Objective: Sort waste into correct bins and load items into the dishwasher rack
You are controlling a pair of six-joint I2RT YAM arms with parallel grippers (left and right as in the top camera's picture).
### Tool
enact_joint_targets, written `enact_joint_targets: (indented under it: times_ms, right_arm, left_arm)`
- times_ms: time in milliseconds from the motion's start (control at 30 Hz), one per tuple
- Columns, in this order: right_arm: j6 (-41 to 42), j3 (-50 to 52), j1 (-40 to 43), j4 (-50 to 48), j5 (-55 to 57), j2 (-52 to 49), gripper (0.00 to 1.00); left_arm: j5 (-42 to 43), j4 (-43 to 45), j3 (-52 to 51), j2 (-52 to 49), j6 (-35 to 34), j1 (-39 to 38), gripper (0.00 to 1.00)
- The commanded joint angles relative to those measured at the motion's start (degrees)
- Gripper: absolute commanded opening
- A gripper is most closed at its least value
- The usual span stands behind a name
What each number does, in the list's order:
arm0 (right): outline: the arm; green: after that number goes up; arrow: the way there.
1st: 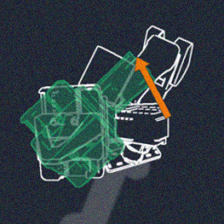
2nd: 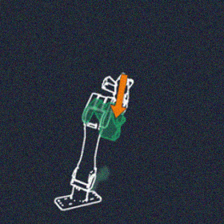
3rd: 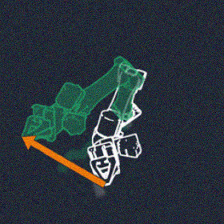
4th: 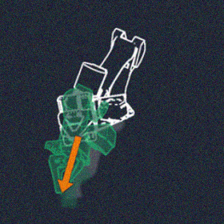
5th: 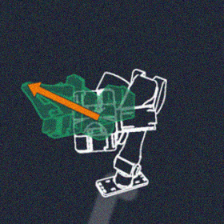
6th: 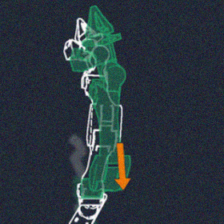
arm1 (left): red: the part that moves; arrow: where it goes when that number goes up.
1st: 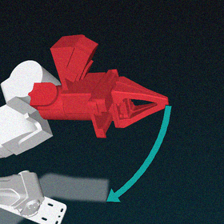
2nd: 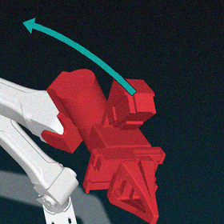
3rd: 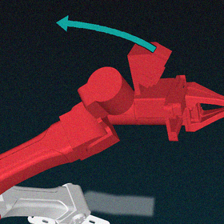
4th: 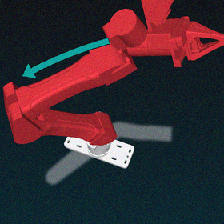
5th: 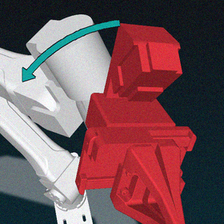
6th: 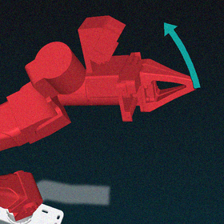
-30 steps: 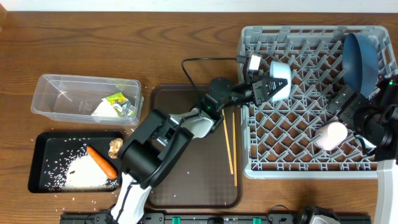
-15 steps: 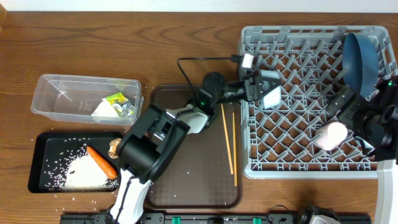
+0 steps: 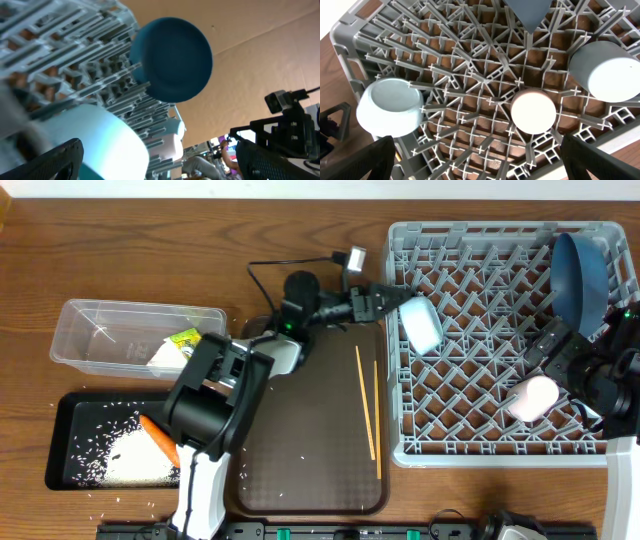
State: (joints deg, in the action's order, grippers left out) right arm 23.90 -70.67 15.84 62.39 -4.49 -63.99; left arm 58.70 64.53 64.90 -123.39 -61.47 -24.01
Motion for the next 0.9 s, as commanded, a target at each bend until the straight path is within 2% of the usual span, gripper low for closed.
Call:
enact_joint_targets:
  times_ms: [0, 333, 433, 533, 633, 733, 767, 867]
  right_arm:
    - [-0.4, -0.7, 0.4, 0.2, 0.2, 0.6, 0.99]
    - [-0.9, -0.7, 0.3, 0.7, -0.5, 0.6, 0.99]
    - [-1.4, -0.7, 0.2, 0.9, -2.2, 0.6, 0.99]
    - [-4.9, -0.7, -0.5, 0.4, -7.6, 0.6, 0.99]
    - [-11.2, -0.7, -1.4, -0.9, -14.6, 0.6, 0.99]
    - [-16.2, -0.7, -3.4, -1.5, -20.4, 0.6, 0.99]
    - [-16.6, -0.7, -4.3, -1.5, -21.3, 0.6, 0.99]
    - [-17.8, -0.7, -9.3, -1.6, -21.4, 0.6, 0.98]
  left_arm:
    - [5.9, 0.0, 1.3, 0.0, 0.7, 2.9, 0.98]
    - [13.8, -1.2, 1.3, 7.2, 0.1, 8.9, 0.98]
    - [13.7, -4.9, 1.3, 11.9, 2.9, 9.0, 0.98]
    - [12.1, -16.7, 1.3, 17.9, 9.9, 9.0, 0.98]
    - [4.9, -36.4, 1.3, 24.4, 21.3, 9.0, 0.98]
    - [-12.0, -61.0, 1.4, 32.2, 33.3, 9.0, 0.98]
    - [-16.8, -66.9, 1.4, 34.7, 35.9, 9.0, 0.98]
    - [-28.0, -80.6, 1.4, 42.3, 38.2, 10.1, 0.98]
